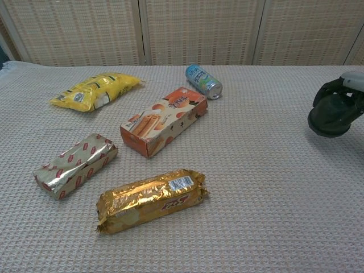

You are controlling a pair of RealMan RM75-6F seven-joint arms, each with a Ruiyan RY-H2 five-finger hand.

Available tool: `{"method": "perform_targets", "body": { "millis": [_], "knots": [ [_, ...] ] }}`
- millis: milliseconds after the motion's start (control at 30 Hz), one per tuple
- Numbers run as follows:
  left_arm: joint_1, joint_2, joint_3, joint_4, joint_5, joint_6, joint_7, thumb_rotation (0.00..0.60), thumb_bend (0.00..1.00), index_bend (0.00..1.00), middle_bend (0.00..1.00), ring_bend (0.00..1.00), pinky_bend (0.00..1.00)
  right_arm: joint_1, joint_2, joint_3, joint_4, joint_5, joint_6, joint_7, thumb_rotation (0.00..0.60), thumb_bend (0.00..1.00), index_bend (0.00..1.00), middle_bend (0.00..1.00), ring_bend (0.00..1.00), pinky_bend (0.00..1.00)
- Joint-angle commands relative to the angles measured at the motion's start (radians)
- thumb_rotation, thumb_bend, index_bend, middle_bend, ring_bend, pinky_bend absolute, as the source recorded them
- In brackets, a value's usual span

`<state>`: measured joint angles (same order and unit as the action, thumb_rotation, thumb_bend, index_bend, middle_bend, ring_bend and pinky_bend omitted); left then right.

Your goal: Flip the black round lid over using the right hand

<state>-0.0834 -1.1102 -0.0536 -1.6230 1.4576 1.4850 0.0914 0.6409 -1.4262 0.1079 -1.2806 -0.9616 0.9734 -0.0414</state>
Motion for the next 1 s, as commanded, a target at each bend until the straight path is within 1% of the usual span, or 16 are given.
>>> {"method": "perform_targets", "body": {
  "millis": [33, 100, 167, 233, 333, 400, 500, 533, 567, 600, 667, 700, 833, 867, 900, 1000],
  "knots": [
    [-0.001, -0.001, 0.001, -0.001, 0.000, -0.002, 0.004, 0.600, 0.53, 0.48, 0.10, 0.10, 0.53, -0.091, -0.033, 0.009, 0.037, -0.369, 0.285, 0.336, 0.600, 0.29, 0.69, 0.57, 0.69, 0.80],
    [-0.001, -0.001, 0.001, -0.002, 0.000, -0.002, 0.006, 0.600, 0.53, 0.48, 0.10, 0.10, 0.53, -0.106, -0.040, 0.003, 0.062, -0.433, 0.349, 0.391, 0.600, 0.29, 0.69, 0.57, 0.69, 0.80],
    [0.000, 0.000, 0.001, -0.004, -0.002, -0.002, 0.006, 0.600, 0.53, 0.48, 0.10, 0.10, 0.53, -0.119, -0.028, -0.006, 0.062, -0.456, 0.362, 0.403, 0.600, 0.29, 0.69, 0.57, 0.69, 0.80],
    [0.000, 0.000, 0.000, -0.005, -0.003, -0.001, 0.005, 0.600, 0.53, 0.48, 0.10, 0.10, 0.53, -0.126, 0.007, -0.015, 0.026, -0.436, 0.320, 0.371, 0.600, 0.29, 0.69, 0.57, 0.69, 0.80],
    [0.001, 0.001, 0.000, -0.006, -0.003, 0.000, 0.005, 0.600, 0.53, 0.48, 0.10, 0.10, 0.53, -0.125, 0.087, -0.026, -0.063, -0.357, 0.201, 0.261, 0.600, 0.29, 0.70, 0.57, 0.70, 0.81],
    [0.001, 0.001, 0.000, -0.006, -0.004, 0.001, 0.004, 0.600, 0.53, 0.48, 0.10, 0.10, 0.53, -0.118, 0.141, -0.027, -0.126, -0.261, 0.111, 0.137, 0.600, 0.29, 0.70, 0.57, 0.70, 0.81],
    [0.001, 0.002, -0.001, -0.007, -0.006, 0.000, 0.005, 0.600, 0.53, 0.48, 0.10, 0.10, 0.53, -0.101, 0.193, -0.023, -0.202, -0.077, 0.033, -0.093, 0.600, 0.29, 0.70, 0.58, 0.70, 0.82],
    [0.002, 0.002, -0.001, -0.008, -0.006, 0.000, 0.005, 0.600, 0.53, 0.48, 0.10, 0.10, 0.53, -0.095, 0.200, -0.020, -0.220, -0.019, 0.031, -0.167, 0.600, 0.29, 0.70, 0.58, 0.70, 0.82],
    [0.001, 0.003, -0.001, -0.008, -0.006, -0.001, 0.005, 0.600, 0.53, 0.48, 0.10, 0.10, 0.53, -0.088, 0.199, -0.016, -0.238, 0.053, 0.049, -0.263, 0.600, 0.29, 0.70, 0.58, 0.70, 0.82],
    [0.001, 0.003, -0.001, -0.008, -0.006, -0.001, 0.006, 0.600, 0.53, 0.48, 0.10, 0.10, 0.53, -0.083, 0.192, -0.013, -0.247, 0.101, 0.076, -0.335, 0.600, 0.29, 0.70, 0.58, 0.70, 0.82],
    [0.002, 0.004, 0.000, -0.008, -0.005, -0.001, 0.005, 0.600, 0.53, 0.48, 0.10, 0.10, 0.53, -0.074, 0.160, -0.005, -0.252, 0.177, 0.157, -0.472, 0.600, 0.29, 0.70, 0.58, 0.70, 0.82],
    [0.002, 0.004, 0.000, -0.008, -0.005, 0.000, 0.005, 0.600, 0.53, 0.48, 0.10, 0.10, 0.53, -0.073, 0.155, -0.003, -0.251, 0.182, 0.167, -0.484, 0.600, 0.29, 0.70, 0.58, 0.70, 0.82],
    [0.002, 0.004, -0.001, -0.008, -0.007, -0.001, 0.005, 0.600, 0.53, 0.48, 0.10, 0.10, 0.53, -0.072, 0.126, 0.008, -0.246, 0.182, 0.205, -0.509, 0.600, 0.29, 0.71, 0.58, 0.70, 0.82],
    [0.002, 0.004, -0.001, -0.008, -0.008, -0.001, 0.006, 0.600, 0.53, 0.48, 0.10, 0.10, 0.53, -0.075, 0.116, 0.020, -0.253, 0.143, 0.192, -0.445, 0.600, 0.29, 0.71, 0.58, 0.71, 0.82],
    [0.002, 0.004, -0.001, -0.008, -0.009, -0.003, 0.006, 0.600, 0.53, 0.48, 0.10, 0.10, 0.53, -0.088, 0.126, 0.031, -0.272, 0.029, 0.141, -0.267, 0.600, 0.29, 0.71, 0.58, 0.71, 0.82],
    [0.001, 0.004, 0.000, -0.009, -0.007, -0.005, 0.005, 0.600, 0.53, 0.48, 0.10, 0.10, 0.53, -0.113, 0.143, 0.024, -0.239, -0.187, 0.108, 0.021, 0.600, 0.29, 0.71, 0.58, 0.71, 0.82]
  ]
}}
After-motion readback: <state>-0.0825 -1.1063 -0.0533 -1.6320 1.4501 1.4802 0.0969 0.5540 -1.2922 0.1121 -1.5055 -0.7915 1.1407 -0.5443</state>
